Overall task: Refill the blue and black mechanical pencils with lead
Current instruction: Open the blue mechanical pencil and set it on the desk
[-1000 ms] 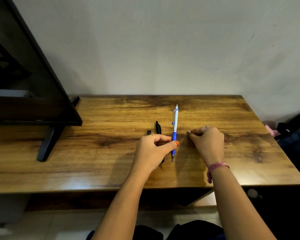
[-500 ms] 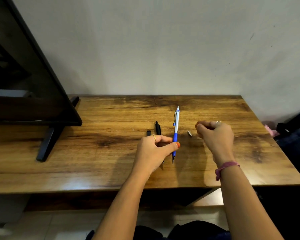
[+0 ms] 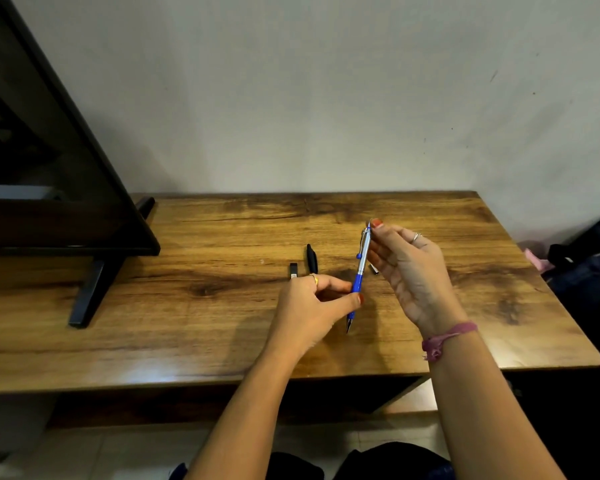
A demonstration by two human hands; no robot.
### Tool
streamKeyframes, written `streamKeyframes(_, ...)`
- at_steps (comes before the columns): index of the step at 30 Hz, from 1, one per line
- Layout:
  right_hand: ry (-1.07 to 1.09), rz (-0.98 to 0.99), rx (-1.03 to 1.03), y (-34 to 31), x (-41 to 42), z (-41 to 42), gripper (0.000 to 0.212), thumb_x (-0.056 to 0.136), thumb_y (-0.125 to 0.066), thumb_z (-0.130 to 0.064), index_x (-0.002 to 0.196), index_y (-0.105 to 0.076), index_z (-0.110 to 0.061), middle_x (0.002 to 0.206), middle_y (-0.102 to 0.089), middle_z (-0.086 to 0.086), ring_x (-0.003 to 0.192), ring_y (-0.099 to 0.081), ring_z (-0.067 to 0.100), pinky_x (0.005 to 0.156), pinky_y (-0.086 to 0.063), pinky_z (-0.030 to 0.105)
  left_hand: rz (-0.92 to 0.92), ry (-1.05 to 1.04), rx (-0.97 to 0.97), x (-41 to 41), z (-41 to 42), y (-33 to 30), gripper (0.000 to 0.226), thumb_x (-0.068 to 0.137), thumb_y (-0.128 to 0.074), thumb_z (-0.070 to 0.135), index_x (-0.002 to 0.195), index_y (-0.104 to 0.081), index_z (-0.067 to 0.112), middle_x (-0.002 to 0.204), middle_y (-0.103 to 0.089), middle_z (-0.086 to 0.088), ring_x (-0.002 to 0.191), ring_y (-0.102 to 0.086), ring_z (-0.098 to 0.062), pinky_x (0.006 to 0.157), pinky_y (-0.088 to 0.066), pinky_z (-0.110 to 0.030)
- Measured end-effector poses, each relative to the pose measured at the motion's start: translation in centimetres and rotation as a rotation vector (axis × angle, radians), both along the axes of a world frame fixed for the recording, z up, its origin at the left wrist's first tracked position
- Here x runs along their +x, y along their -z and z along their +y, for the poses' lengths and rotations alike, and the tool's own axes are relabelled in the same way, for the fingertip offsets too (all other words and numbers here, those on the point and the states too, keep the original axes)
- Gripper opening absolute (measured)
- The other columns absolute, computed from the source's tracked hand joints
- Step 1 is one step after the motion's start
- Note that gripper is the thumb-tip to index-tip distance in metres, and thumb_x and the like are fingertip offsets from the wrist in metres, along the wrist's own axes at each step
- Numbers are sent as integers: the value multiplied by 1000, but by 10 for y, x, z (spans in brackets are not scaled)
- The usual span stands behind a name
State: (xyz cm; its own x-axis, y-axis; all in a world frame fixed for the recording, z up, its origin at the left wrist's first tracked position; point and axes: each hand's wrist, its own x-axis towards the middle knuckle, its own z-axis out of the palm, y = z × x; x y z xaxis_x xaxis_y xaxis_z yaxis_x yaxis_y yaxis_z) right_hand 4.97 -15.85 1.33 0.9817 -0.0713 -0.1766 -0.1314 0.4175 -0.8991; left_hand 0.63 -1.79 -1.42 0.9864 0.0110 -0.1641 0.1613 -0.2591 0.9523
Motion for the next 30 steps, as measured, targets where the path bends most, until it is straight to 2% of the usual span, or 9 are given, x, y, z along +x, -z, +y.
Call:
streamKeyframes(5,12,-25,-14,-1,-1,3,12,92,-57,-8,90,-69,-10,79,-72,2,76,-69,12,62,-57,23,11,28,-25,1,1,3,16,73,-80,26,88,-75,26,81,-72,11,78,-66,-4,68,-52,-22)
streamKeyframes(9,45,-44,161,-3,-2,14,15,99,-43,-7,95,-57,-7,78,-70,4,71,-68,15,66,-57,25,36,64,-77,2,-1,3,23,71,-81,27,92,-75,22,84,-74,6,82,-68,-8,78,-57,-30)
streamKeyframes(12,67,-34,236,-5,-4,21,16,100,-38,-7,93,-52,-10,70,-62,1,57,-56,9,53,-48,19,50,69,-132,2,-1,3,23,71,-81,24,92,-75,19,84,-74,2,82,-70,-11,79,-58,-34)
streamKeyframes(16,67,-1,273,-7,-4,25,19,100,-37,-7,88,-51,-13,69,-55,-1,52,-46,7,50,-38,18,53,71,-176,1,1,3,19,71,-82,20,89,-75,19,82,-75,2,81,-71,-12,78,-59,-34)
streamKeyframes(23,54,34,306,-10,-5,27,20,100,-39,-9,86,-53,-14,70,-52,-2,52,-45,7,53,-36,19,39,78,-189,1,5,3,17,72,-81,20,89,-75,19,82,-75,2,79,-71,-12,75,-58,-29)
streamKeyframes(27,54,59,295,-11,-5,23,18,100,-42,-16,88,-55,-19,68,-52,-7,54,-43,6,53,-35,19,34,92,-136,1,5,2,15,71,-81,22,86,-76,24,80,-75,8,79,-69,-7,76,-57,-28)
streamKeyframes(30,54,55,268,-13,-4,18,16,99,-46,-19,90,-59,-21,70,-59,-7,60,-50,7,54,-39,20,46,92,-142,1,4,2,15,71,-81,22,85,-76,26,80,-74,10,77,-69,-5,75,-56,-25)
